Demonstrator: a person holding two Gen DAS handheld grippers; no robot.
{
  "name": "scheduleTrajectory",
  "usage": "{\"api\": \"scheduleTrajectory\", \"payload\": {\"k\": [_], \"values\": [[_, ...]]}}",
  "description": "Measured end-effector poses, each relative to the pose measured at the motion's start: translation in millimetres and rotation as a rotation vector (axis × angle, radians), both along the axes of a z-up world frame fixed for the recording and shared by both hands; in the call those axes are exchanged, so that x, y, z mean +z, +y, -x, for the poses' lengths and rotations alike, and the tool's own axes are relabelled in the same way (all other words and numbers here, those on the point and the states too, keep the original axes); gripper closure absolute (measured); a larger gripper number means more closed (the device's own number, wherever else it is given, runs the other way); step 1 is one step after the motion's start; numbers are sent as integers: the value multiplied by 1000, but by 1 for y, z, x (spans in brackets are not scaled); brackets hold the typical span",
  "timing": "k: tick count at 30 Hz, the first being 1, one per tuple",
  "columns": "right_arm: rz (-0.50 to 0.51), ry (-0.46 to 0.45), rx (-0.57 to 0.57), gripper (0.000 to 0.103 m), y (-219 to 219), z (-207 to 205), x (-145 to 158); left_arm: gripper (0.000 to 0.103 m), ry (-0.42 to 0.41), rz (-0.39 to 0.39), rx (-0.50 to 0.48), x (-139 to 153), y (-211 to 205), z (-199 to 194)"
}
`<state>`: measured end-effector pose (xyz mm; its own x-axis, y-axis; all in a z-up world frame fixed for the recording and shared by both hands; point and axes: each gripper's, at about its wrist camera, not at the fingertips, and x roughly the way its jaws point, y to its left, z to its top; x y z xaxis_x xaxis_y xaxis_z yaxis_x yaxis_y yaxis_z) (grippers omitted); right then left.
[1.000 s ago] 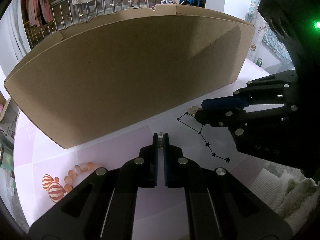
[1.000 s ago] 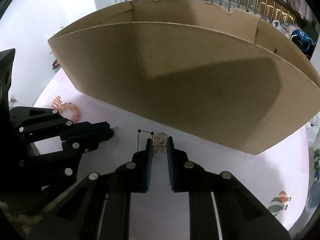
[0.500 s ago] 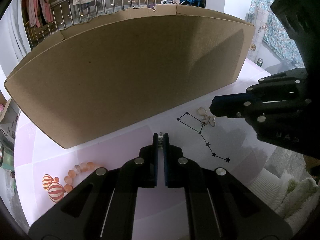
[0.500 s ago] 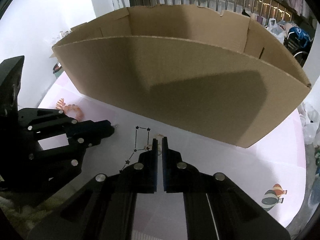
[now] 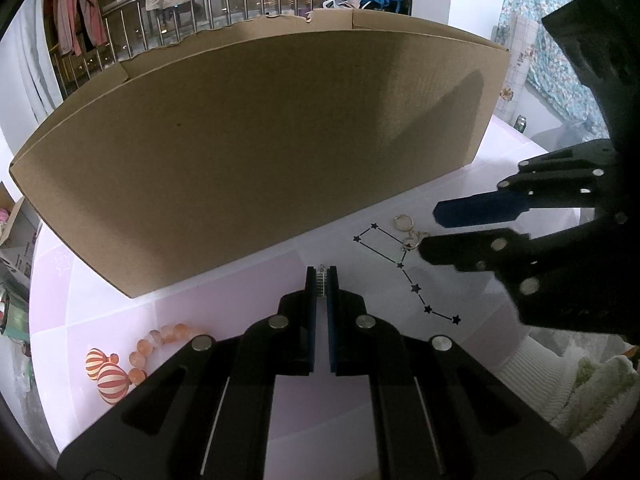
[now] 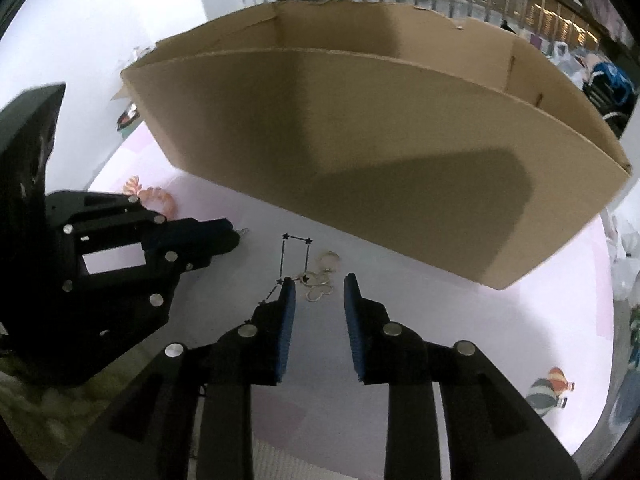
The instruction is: Organize jewelry
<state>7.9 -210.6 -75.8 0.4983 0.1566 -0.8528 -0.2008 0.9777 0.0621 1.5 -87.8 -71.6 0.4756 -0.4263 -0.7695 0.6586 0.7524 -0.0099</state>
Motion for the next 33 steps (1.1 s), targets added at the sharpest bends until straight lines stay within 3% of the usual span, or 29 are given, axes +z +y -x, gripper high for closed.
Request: {"api": "scheduleTrajectory", "payload": {"k": [5,10,15,16,17,26,31,33], "values": [[18,20,43,78,3,-8,-2,99,-1,0,-1,0,0,-1],[49,38,99,90,13,-12,-1,99,-1,1,0,0,-1,-1],[47,48,103,90,17,-14,0,99,-1,1,1,-1,-1,0],[48,47,104,101,18,-14,0,99,-2,1,1,-1,-1,0],[44,51,104,103,19,-14,0,99,-2,1,1,-1,-1,0],[24,53,70,103,11,-10,5,99,-3,0,2,0,-3,-3],[-8,61,-6,102,-4,-12,12,99,-4,0,1,0,-3,-2],[-44,68,-40,94,-8,-14,13,99,-4,0,2,0,-3,-4]]}}
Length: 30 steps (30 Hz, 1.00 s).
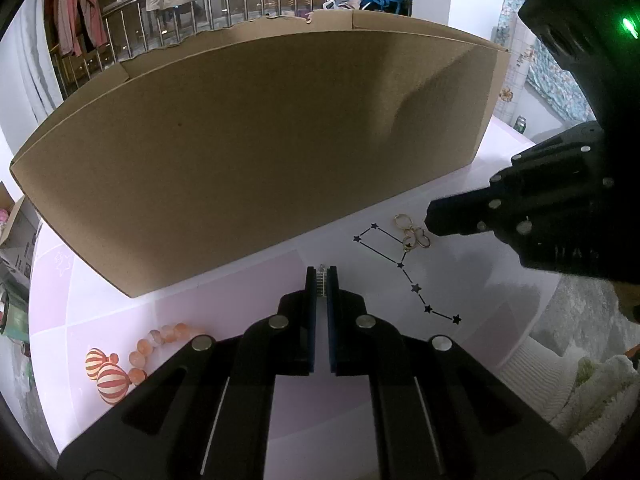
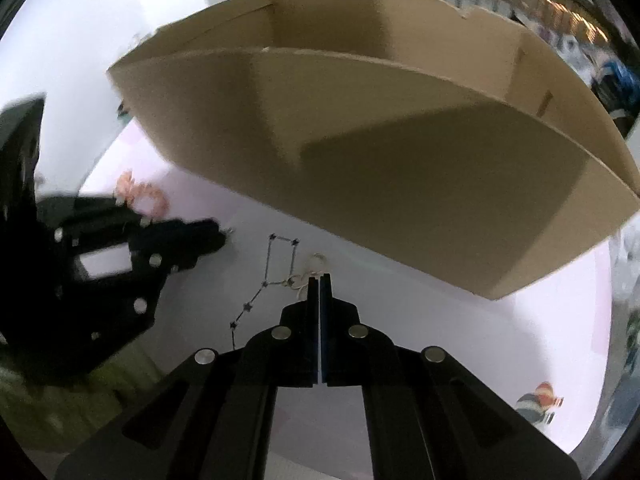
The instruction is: Organize jewelry
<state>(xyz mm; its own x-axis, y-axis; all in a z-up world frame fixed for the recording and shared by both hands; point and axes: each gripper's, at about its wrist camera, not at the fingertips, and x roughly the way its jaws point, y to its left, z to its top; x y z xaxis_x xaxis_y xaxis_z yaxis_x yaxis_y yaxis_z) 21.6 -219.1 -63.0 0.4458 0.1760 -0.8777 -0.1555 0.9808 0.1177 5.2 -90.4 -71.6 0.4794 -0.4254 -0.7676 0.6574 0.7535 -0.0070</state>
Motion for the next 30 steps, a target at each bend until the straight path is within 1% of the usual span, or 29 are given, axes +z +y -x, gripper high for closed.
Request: {"api": "scheduleTrajectory", "payload": {"k": [1,3,6,10,11,14,16,19,25,26,27,30], "values": [[-24,5,-27,83,-2,0,0,99,0,0,-1,0,0,1],[-42,8,-49,71,-2,1,0,99,1,0,0,0,0,0],[-22,-9,-67,71,5,4,-4,99,0,0,-1,-1,0,2],[9,-55,-95,71,3,8,-8,99,0,1,0,-1,-1,1],[15,-61,-99,71,4,9,-8,99,0,1,0,-1,-1,1],[54,-77,-92,77,8,11,-8,99,1,2,1,-1,-1,0],[52,-76,-87,82,8,13,-7,99,2,3,2,-2,-2,-1],[78,-79,-67,82,10,14,-6,99,2,4,2,-2,-2,-1],[72,-77,-57,83,7,13,-5,99,3,6,2,-2,-3,-3],[73,-78,-59,86,16,7,-6,99,3,6,2,-2,-3,-3],[64,-76,-57,100,16,7,-5,99,3,6,2,-2,-3,-3],[54,-69,-55,100,16,6,-7,99,3,6,4,-2,-3,-3]]}}
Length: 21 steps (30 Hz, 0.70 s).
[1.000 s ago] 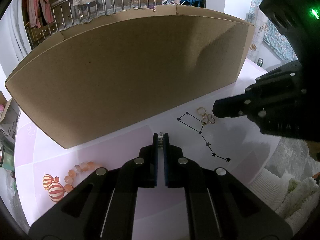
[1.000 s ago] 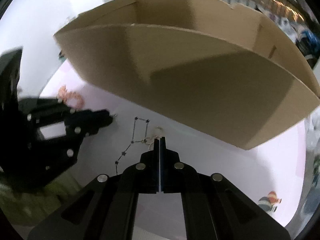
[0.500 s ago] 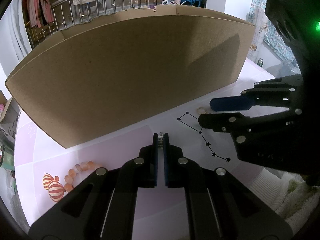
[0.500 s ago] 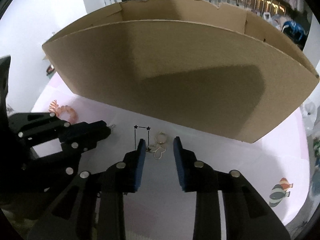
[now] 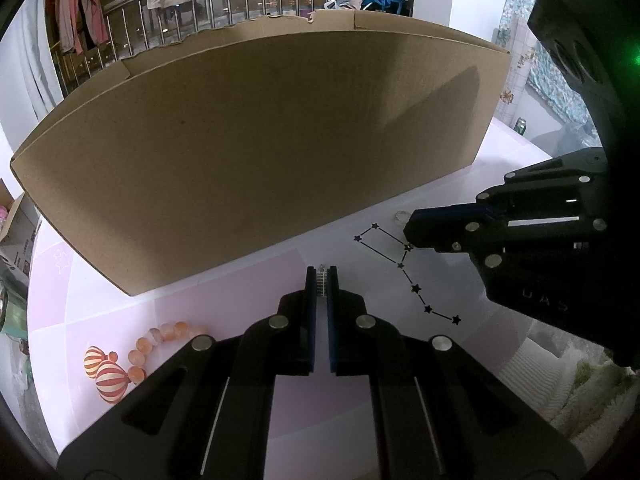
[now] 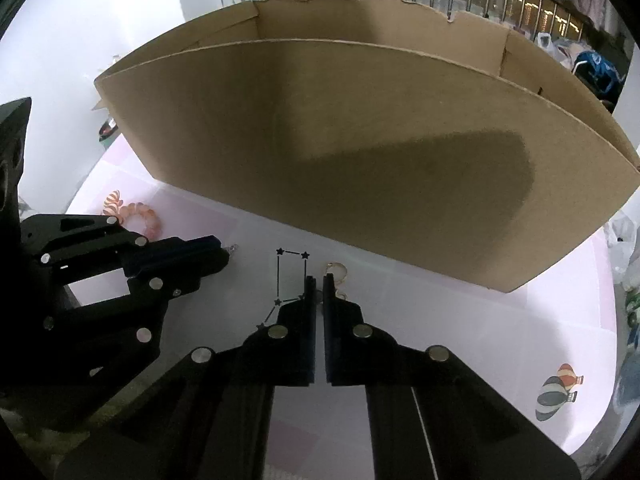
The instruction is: Organize jewelry
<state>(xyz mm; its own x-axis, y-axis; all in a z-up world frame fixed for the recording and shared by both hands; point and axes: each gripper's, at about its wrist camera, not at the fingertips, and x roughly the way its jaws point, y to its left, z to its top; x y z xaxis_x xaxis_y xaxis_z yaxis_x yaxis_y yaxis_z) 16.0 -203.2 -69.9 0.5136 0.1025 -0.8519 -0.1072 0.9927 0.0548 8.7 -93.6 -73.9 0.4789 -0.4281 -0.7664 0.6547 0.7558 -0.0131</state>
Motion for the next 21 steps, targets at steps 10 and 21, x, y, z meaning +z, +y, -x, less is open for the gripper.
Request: {"api": "scheduleTrajectory", "payload": {"k": [10,21], "values": [[-29,13,-17,89,-20,6,9,99,0,1,0,0,-1,0],[6,13,34,75,-22,3,1,99,1,2,1,-1,-1,0]]}}
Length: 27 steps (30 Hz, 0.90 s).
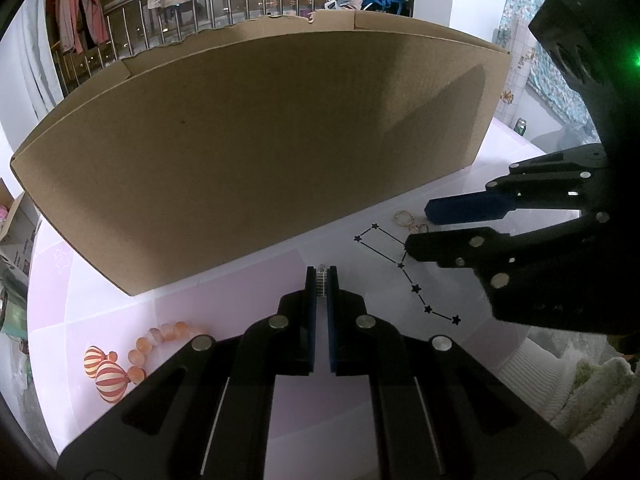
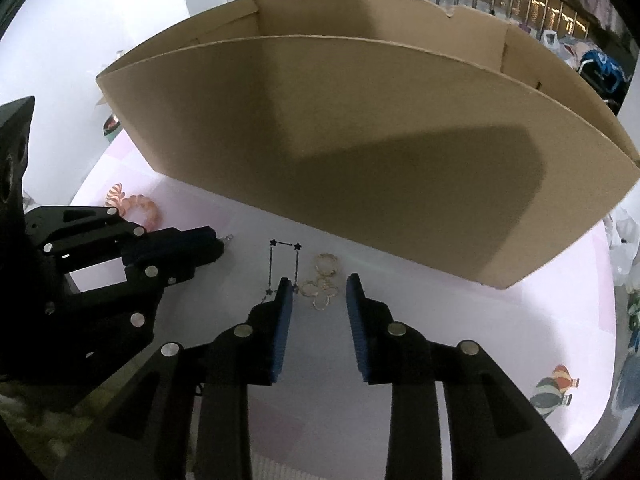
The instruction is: Organize jewelry
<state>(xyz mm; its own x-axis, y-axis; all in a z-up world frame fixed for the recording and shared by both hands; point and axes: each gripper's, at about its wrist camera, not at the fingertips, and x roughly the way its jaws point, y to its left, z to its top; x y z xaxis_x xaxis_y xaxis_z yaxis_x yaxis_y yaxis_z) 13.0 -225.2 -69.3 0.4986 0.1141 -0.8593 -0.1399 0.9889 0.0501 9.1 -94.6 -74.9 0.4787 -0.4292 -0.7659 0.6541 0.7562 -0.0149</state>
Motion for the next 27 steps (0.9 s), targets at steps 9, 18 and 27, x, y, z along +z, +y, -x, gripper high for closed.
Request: {"api": "scheduleTrajectory", "payload": {"k": [9,18,27], "values": [[26,-3,4,82,5,3,7,99,4,5,-1,-1,-1,-2],[15,9,4,83,8,0,5,99,4,6,-2,-2,-2,-1],[1,17,0,83,11,-5,5,99,4,5,-2,-2,-2,-1]]}}
